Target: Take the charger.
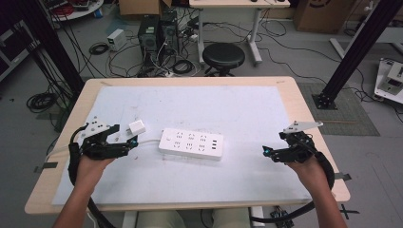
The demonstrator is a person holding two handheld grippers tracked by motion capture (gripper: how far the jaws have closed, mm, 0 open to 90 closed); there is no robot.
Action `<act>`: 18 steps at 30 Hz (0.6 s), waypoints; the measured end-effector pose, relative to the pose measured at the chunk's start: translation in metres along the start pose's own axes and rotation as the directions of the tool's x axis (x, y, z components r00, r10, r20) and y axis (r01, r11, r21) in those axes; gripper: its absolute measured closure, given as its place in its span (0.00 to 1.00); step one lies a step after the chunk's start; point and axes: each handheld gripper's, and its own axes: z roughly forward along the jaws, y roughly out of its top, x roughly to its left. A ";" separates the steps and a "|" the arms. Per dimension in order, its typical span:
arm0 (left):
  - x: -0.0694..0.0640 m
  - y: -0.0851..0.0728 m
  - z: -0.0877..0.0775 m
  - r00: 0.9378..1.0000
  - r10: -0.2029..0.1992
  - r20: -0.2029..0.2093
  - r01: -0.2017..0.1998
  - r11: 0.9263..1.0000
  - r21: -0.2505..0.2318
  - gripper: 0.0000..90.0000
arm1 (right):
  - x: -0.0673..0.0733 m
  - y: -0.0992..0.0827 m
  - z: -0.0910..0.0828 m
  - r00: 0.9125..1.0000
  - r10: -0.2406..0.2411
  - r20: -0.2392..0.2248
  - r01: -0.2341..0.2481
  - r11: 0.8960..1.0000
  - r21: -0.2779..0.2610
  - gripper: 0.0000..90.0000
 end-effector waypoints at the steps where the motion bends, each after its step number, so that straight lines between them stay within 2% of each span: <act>1: 0.000 0.000 0.000 1.000 -0.003 0.002 0.003 1.000 -0.003 0.20 | 0.001 0.000 0.000 1.000 0.000 0.003 0.000 1.000 0.000 0.18; 10: -0.001 0.003 -0.001 0.998 0.016 0.055 -0.015 1.000 -0.016 0.20 | 0.006 0.001 -0.005 1.000 -0.006 0.000 0.006 1.000 0.000 0.18; 14: 0.007 0.007 0.004 0.997 0.032 0.064 -0.031 0.999 -0.024 0.20 | 0.006 0.003 -0.008 1.000 -0.005 0.001 0.005 1.000 -0.010 0.18; 18: 0.015 0.014 0.012 0.994 0.056 0.098 -0.054 0.998 -0.025 0.20 | 0.004 0.004 -0.008 1.000 -0.020 -0.006 0.020 1.000 -0.011 0.18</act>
